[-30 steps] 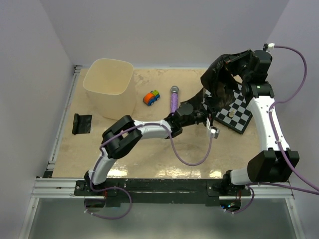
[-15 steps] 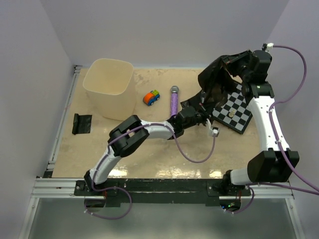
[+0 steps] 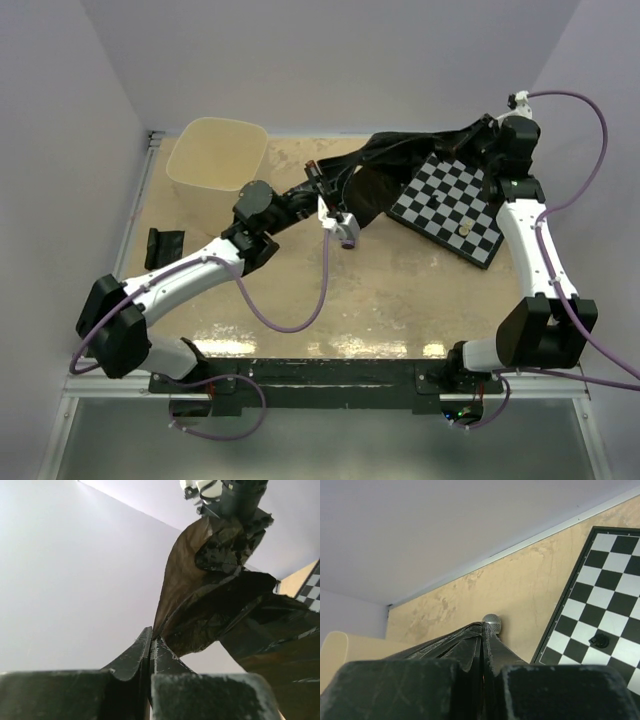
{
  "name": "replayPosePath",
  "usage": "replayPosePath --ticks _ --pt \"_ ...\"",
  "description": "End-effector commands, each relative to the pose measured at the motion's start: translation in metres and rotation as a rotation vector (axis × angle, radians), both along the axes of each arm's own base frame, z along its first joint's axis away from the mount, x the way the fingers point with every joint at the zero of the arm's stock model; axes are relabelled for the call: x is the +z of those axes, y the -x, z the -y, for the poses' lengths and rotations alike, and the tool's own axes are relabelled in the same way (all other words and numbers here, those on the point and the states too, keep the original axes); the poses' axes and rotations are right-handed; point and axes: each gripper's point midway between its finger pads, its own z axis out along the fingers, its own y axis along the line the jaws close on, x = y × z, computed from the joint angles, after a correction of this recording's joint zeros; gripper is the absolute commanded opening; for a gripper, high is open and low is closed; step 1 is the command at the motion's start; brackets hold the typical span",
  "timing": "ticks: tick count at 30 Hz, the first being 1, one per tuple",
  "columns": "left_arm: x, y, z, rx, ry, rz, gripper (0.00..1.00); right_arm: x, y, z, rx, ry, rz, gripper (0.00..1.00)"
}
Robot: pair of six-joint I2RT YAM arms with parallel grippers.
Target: Put the trash bags into the trash bin
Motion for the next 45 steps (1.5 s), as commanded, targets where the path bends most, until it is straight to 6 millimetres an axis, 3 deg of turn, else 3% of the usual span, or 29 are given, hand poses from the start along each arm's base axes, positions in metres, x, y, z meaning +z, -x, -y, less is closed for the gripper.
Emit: replayPosePath --ticks 1,11,15,19,22,23,25,26,28,30,34,36,38,42,45 --pt "-0.05 -0.006 -0.013 -0.032 -0.079 -0.186 0.0 0.033 0.014 -0.004 0.101 0.209 0.141 0.0" --pt "-0.058 -0.008 -0.059 -0.016 -0.123 -0.245 0.0 0.014 0.023 0.01 0.091 0.375 0.113 0.0" --pt "-0.079 -0.006 -0.062 -0.037 -0.193 -0.302 0.0 0.016 0.028 0.001 0.155 0.393 0.135 0.0" --pt "-0.101 -0.012 -0.056 -0.051 -0.221 -0.396 0.0 0.02 0.034 -0.012 0.185 0.271 0.118 0.0" --pt "-0.097 -0.018 -0.054 -0.051 -0.16 -0.44 0.0 0.026 0.04 -0.031 0.282 0.228 0.147 0.0" --pt "-0.088 -0.016 -0.051 -0.07 -0.128 -0.445 0.0 0.026 0.041 -0.032 0.297 0.241 0.153 0.04" --pt "-0.075 -0.012 -0.044 -0.124 -0.094 -0.497 0.0 0.017 0.04 -0.028 0.289 0.282 0.137 0.28" --pt "-0.059 -0.013 -0.039 -0.154 -0.075 -0.524 0.0 0.013 0.039 -0.024 0.289 0.317 0.129 0.4" --pt "-0.054 -0.011 -0.031 -0.196 -0.086 -0.639 0.0 0.007 0.037 -0.017 0.297 0.42 0.124 0.57" --pt "-0.05 -0.007 -0.025 -0.237 -0.098 -0.702 0.0 0.019 0.035 -0.012 0.294 0.493 0.154 0.65" --pt "-0.038 0.007 -0.022 -0.298 -0.122 -0.771 0.0 0.059 0.042 -0.015 0.343 0.608 0.262 0.74" --pt "-0.033 0.008 -0.024 -0.293 -0.11 -0.799 0.0 0.074 0.055 -0.027 0.457 0.692 0.345 0.77" --pt "-0.024 0.008 -0.025 -0.289 -0.093 -0.812 0.0 0.078 0.088 -0.058 0.69 0.758 0.472 0.77" --pt "-0.01 0.003 -0.028 -0.269 -0.042 -0.882 0.0 0.058 0.147 -0.09 0.984 0.839 0.64 0.78" --pt "-0.009 -0.001 -0.031 -0.239 -0.001 -0.906 0.0 0.042 0.174 -0.101 1.093 0.912 0.695 0.78"
